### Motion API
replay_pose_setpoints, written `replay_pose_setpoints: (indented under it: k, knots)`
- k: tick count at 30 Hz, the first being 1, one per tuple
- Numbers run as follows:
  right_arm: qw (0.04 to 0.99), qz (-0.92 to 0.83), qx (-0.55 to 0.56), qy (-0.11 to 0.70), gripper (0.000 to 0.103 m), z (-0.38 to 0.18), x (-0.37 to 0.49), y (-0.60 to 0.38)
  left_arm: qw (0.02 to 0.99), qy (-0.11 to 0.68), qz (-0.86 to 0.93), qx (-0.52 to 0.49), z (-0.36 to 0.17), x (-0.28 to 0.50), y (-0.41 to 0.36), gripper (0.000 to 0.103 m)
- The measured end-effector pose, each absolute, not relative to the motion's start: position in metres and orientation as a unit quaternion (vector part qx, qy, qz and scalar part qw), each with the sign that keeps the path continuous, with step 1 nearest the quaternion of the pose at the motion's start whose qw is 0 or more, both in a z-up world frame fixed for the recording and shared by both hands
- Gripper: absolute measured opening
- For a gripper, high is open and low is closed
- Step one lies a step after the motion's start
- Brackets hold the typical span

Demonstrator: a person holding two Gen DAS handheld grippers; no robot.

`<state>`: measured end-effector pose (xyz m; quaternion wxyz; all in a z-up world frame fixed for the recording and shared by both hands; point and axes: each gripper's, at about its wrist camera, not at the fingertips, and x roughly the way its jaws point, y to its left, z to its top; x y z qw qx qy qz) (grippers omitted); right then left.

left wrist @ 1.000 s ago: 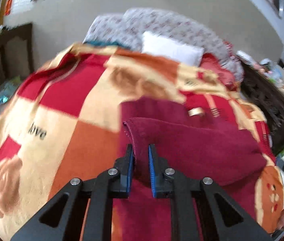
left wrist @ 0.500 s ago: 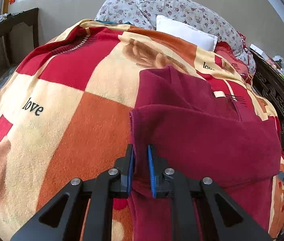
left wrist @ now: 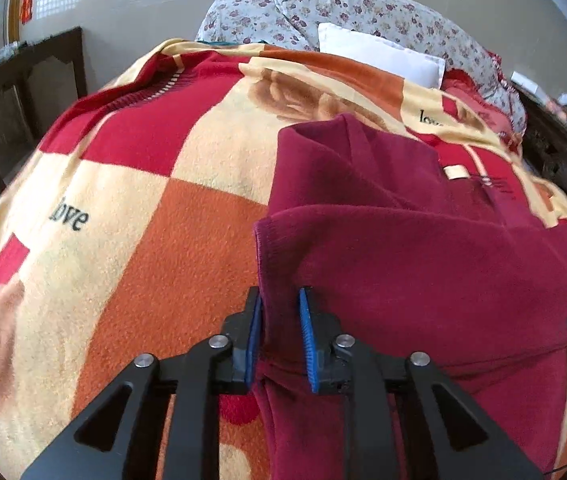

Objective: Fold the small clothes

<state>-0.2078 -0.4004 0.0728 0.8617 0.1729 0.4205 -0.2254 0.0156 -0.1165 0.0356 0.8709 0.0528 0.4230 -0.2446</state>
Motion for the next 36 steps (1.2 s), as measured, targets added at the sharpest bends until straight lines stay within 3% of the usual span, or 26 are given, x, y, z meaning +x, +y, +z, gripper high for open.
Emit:
replay_pose_setpoints:
  k: [4, 6, 8, 13, 16, 17, 18, 19, 24, 29, 31, 33, 35, 36]
  knots:
    - [0.868, -0.232, 0.169, 0.405, 0.041, 0.092, -0.225, -0.395, 0.874, 0.417, -0.241, 0.067, 0.039, 0.013, -0.117, 0.031]
    - [0.871, -0.221, 0.169, 0.405, 0.049, 0.095, -0.229, -0.390, 0.872, 0.421, -0.243, 0.053, 0.039, 0.011, -0.112, 0.039]
    - [0.868, -0.212, 0.191, 0.407, 0.066, 0.091, -0.233, -0.391, 0.869, 0.428, -0.245, 0.045, 0.038, 0.010, -0.106, 0.042]
    - [0.852, -0.192, 0.272, 0.403, 0.067, 0.069, -0.260, -0.402, 0.866, 0.429, -0.254, 0.047, 0.040, -0.007, -0.089, 0.053]
    - [0.845, -0.167, 0.299, 0.410, 0.067, 0.048, -0.259, -0.402, 0.861, 0.436, -0.257, 0.057, 0.035, -0.020, -0.084, 0.054]
    - [0.851, -0.158, 0.291, 0.407, 0.061, 0.045, -0.256, -0.399, 0.858, 0.440, -0.260, 0.058, 0.033, -0.023, -0.083, 0.054]
    - [0.856, -0.146, 0.270, 0.417, 0.047, 0.042, -0.251, -0.393, 0.854, 0.445, -0.262, 0.060, 0.030, -0.029, -0.081, 0.054]
    - [0.852, -0.144, 0.256, 0.432, 0.007, 0.039, -0.246, -0.389, 0.853, 0.448, -0.261, 0.064, 0.028, -0.033, -0.080, 0.054]
    - [0.862, -0.184, 0.179, 0.436, 0.007, 0.050, -0.253, -0.379, 0.856, 0.448, -0.247, 0.068, 0.021, -0.053, -0.063, 0.058]
    - [0.853, -0.198, 0.196, 0.441, 0.007, 0.046, -0.253, -0.379, 0.859, 0.446, -0.236, 0.084, 0.018, -0.071, -0.058, 0.059]
    - [0.856, -0.198, 0.200, 0.434, 0.009, 0.057, -0.262, -0.373, 0.859, 0.447, -0.236, 0.084, 0.019, -0.077, -0.055, 0.063]
    - [0.856, -0.195, 0.210, 0.429, 0.020, 0.068, -0.273, -0.367, 0.858, 0.449, -0.235, 0.085, 0.020, -0.083, -0.051, 0.063]
    - [0.856, -0.174, 0.231, 0.428, 0.059, 0.073, -0.289, -0.359, 0.859, 0.447, -0.234, 0.087, 0.021, -0.090, -0.047, 0.063]
    - [0.854, -0.167, 0.236, 0.432, 0.065, 0.075, -0.301, -0.354, 0.860, 0.446, -0.233, 0.088, 0.022, -0.091, -0.047, 0.063]
